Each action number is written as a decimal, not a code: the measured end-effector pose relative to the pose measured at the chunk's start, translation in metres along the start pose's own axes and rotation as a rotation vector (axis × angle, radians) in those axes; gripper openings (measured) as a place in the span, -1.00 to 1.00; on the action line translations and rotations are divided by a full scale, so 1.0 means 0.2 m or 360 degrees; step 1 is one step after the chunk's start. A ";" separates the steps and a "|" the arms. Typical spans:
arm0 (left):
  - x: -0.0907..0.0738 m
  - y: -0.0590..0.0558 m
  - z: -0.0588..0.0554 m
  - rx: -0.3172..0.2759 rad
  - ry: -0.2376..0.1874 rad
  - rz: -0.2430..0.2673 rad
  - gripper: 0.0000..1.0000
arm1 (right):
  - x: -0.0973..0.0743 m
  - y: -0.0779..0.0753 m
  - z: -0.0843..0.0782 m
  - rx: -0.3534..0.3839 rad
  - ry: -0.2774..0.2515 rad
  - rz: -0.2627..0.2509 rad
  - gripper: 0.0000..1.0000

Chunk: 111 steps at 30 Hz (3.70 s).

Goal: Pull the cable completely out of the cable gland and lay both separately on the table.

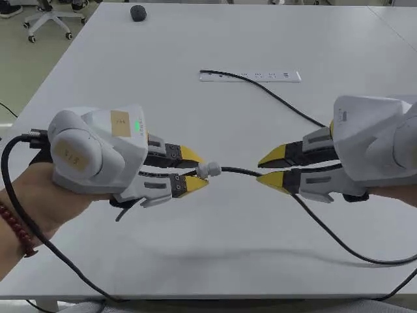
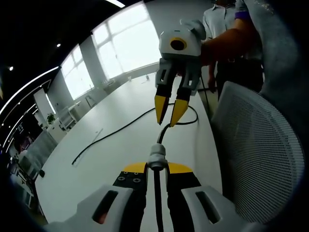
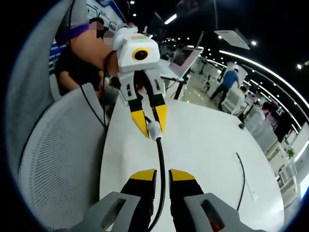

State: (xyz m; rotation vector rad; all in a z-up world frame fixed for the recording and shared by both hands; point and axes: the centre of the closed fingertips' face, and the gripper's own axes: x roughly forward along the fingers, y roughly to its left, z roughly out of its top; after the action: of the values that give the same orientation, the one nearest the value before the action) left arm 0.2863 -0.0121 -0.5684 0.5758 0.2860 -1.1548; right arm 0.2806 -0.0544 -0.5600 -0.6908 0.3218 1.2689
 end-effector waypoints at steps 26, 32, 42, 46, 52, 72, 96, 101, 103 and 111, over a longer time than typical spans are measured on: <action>0.01 0.00 0.03 0.0019 -0.0029 -0.0021 -0.70 | 0.07 0.00 0.04 -0.0127 0.0003 0.0048 -1.00; 0.01 0.00 0.02 0.0015 -0.0025 -0.0015 -0.70 | 0.05 -0.01 0.02 -0.0125 0.0023 0.0039 -1.00; 0.00 -0.01 0.01 0.0010 -0.0020 -0.0012 -0.70 | 0.04 0.00 0.01 -0.0124 0.0038 0.0035 -1.00; -0.01 -0.01 0.01 0.0007 -0.0018 -0.0009 -0.70 | 0.03 0.01 -0.01 -0.0121 0.0052 0.0030 -1.00; -0.01 -0.02 0.00 0.0005 -0.0012 -0.0011 -0.70 | 0.02 0.01 -0.03 -0.0112 0.0069 0.0023 -1.00; -0.02 -0.02 0.00 -0.0003 -0.0016 -0.0011 -0.70 | -0.01 0.00 -0.07 -0.0090 0.0085 0.0009 -1.00; -0.03 -0.02 -0.02 -0.0004 -0.0005 -0.0011 -0.70 | -0.05 -0.01 -0.16 -0.0061 0.0137 -0.0015 -1.00; -0.03 -0.03 -0.02 -0.0004 -0.0005 -0.0011 -0.70 | -0.07 -0.02 -0.20 -0.0042 0.0157 -0.0021 -1.00; -0.03 -0.02 -0.02 -0.0001 -0.0003 -0.0009 -0.70 | -0.07 -0.01 -0.21 -0.0035 0.0166 -0.0022 -1.00; -0.03 -0.02 -0.02 0.0002 -0.0004 -0.0010 -0.70 | -0.08 -0.02 -0.22 -0.0031 0.0175 -0.0029 -1.00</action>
State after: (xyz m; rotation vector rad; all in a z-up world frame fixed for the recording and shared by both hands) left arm 0.2805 -0.0070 -0.5699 0.5749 0.2849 -1.1616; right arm 0.2859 -0.0944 -0.5841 -0.7804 0.3930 1.2208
